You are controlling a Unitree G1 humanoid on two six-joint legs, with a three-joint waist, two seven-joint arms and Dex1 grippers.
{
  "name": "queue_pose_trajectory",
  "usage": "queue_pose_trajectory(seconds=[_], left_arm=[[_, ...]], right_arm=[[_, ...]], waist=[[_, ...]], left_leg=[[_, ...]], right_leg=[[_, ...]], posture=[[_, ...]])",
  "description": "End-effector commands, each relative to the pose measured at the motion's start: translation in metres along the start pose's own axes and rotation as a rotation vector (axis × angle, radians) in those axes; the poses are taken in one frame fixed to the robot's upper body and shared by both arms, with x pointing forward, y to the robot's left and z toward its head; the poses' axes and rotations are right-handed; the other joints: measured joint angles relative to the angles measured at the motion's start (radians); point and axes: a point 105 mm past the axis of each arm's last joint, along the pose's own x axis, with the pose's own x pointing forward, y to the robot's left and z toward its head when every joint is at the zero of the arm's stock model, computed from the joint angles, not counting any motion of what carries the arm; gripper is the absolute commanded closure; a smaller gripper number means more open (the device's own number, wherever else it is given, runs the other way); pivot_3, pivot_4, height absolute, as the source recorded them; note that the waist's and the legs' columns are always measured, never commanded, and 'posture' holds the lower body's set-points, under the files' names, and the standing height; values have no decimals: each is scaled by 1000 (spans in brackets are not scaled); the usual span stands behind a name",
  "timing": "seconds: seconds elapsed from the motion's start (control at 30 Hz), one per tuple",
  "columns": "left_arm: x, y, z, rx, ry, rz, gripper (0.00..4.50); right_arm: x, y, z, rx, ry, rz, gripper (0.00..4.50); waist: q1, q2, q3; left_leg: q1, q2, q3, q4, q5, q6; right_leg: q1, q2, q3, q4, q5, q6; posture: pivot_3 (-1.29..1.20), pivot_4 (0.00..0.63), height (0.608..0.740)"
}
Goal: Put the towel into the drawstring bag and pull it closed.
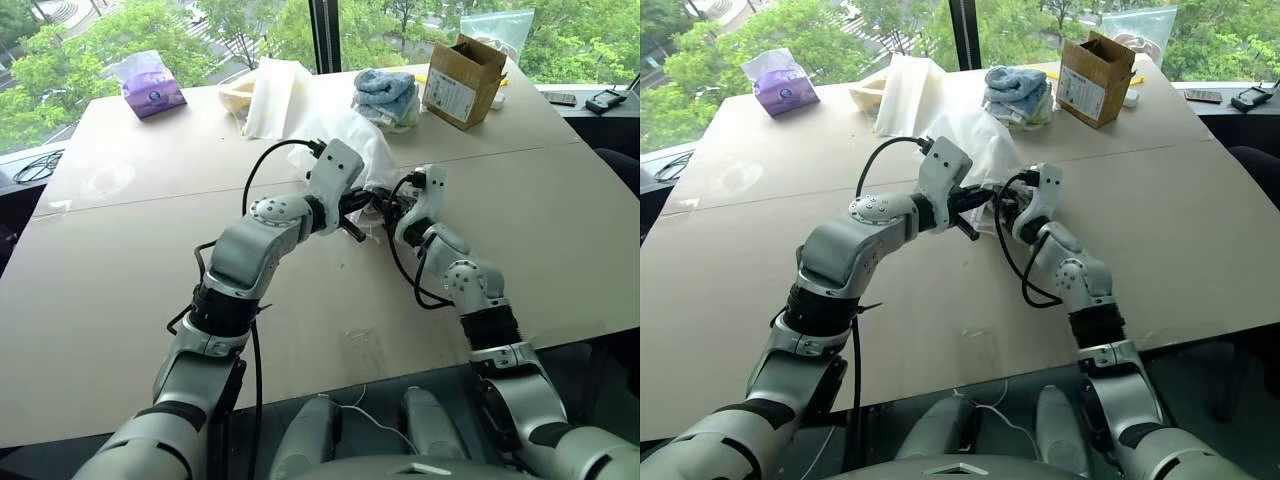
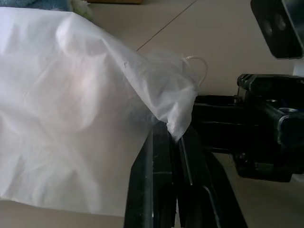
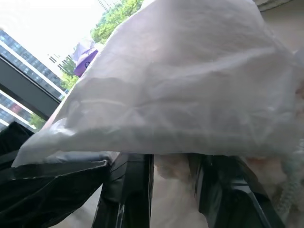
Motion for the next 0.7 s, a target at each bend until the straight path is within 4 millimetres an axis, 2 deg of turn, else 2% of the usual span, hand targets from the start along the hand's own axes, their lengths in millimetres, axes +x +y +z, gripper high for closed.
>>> queue_pose_trajectory(seconds=[0.03, 0.13, 0.23, 0.33, 0.43, 0.53, 0.6, 0.7], left_arm=[[-3, 1, 21, 38, -80, 23, 4500], [-4, 18, 27, 23, -101, 97, 4500], [-5, 27, 32, 16, -117, 129, 4500], [-6, 32, 35, -6, -134, 144, 4500], [-7, 33, 33, -6, -128, 145, 4500], [-7, 32, 30, -10, -124, 147, 4500], [-6, 29, 29, -7, -119, 140, 4500], [-5, 26, 28, -3, -117, 131, 4500]], right_arm=[[-8, 28, 4, -34, -24, 127, 3249], [-42, 29, 0, -143, 11, 180, 3249], [-73, 29, 4, -254, 21, 205, 3249], [-93, 16, 12, -387, 11, 130, 3249], [-102, -7, 10, -519, 35, 17, 2420], [-106, -28, 2, -593, 81, -88, 1012], [-101, -36, -1, -579, 96, -141, 27], [-89, -42, -1, -530, 81, -191, 27]], waist=[[2, 0, 0], [14, 0, 0], [19, 0, 0], [20, 0, 0], [20, 0, 0], [25, -1, 0], [26, -1, 0], [28, -1, 0]], left_leg=[[0, 0, 0, 0, 0, 0], [-1, -1, -2, 0, 0, 0], [-3, -2, -2, 3, 0, 0], [-2, -1, -2, 4, 0, 0], [-1, 0, -1, 4, 0, 0], [-1, -1, -1, 4, 0, 0], [-1, -1, -1, 4, 0, 0], [-1, 0, -1, 4, 0, 0]], right_leg=[[0, 0, 0, 0, 0, 0], [0, -1, -2, -1, 0, 0], [0, -2, -3, -1, 0, 0], [1, -1, -3, 0, 0, 0], [1, 0, -2, 1, 0, 0], [1, 0, -2, 0, 0, 0], [1, 0, -2, 0, 0, 0], [1, 0, -2, 0, 0, 0]], posture=[[0, 150, 740], [0, 150, 740], [0, 150, 740], [0, 150, 740], [0, 150, 740], [0, 150, 740], [0, 150, 740], [0, 150, 740]])
